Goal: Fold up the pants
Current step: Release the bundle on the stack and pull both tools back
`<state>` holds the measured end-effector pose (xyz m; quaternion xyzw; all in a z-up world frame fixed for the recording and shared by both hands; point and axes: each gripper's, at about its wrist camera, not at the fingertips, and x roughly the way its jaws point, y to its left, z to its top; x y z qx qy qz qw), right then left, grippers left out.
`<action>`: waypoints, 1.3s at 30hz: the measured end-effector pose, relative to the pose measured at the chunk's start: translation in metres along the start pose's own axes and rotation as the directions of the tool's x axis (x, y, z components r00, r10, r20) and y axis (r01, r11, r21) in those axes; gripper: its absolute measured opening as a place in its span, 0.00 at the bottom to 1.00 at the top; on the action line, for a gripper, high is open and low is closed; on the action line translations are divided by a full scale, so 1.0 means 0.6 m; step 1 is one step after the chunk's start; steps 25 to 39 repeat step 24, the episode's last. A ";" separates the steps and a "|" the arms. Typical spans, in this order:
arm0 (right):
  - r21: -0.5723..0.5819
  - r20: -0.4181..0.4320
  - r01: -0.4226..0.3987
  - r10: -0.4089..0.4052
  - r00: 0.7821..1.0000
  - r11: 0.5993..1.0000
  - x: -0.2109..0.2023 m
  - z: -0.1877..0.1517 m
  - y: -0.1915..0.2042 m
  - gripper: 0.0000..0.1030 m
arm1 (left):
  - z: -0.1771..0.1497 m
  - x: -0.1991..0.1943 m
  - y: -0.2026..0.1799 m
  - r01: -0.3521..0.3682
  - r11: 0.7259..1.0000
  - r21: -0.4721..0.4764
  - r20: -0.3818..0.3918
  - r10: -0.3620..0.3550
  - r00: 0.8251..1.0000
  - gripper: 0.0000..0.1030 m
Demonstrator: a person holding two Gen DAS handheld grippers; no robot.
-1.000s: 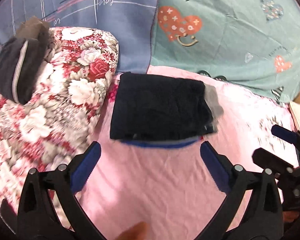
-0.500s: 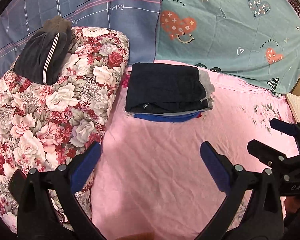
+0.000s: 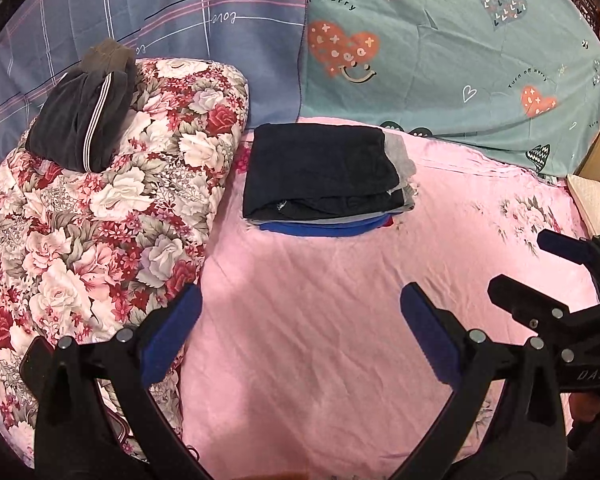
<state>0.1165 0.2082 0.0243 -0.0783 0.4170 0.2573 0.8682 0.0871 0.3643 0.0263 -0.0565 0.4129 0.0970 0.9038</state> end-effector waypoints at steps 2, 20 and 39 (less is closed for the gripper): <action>0.001 0.002 0.000 0.000 1.000 1.000 -0.002 -0.001 -0.001 0.99 | 0.000 -0.001 -0.001 0.000 1.000 0.002 -0.001 0.000 1.000 0.98; 0.020 0.009 0.006 -0.007 1.000 1.000 -0.007 0.000 -0.007 0.99 | 0.004 0.001 -0.004 0.005 1.000 0.014 0.002 -0.005 1.000 0.98; 0.025 0.009 0.004 -0.004 1.000 1.000 -0.007 0.000 -0.008 0.99 | 0.003 0.001 -0.004 0.005 1.000 0.014 0.002 -0.005 1.000 0.98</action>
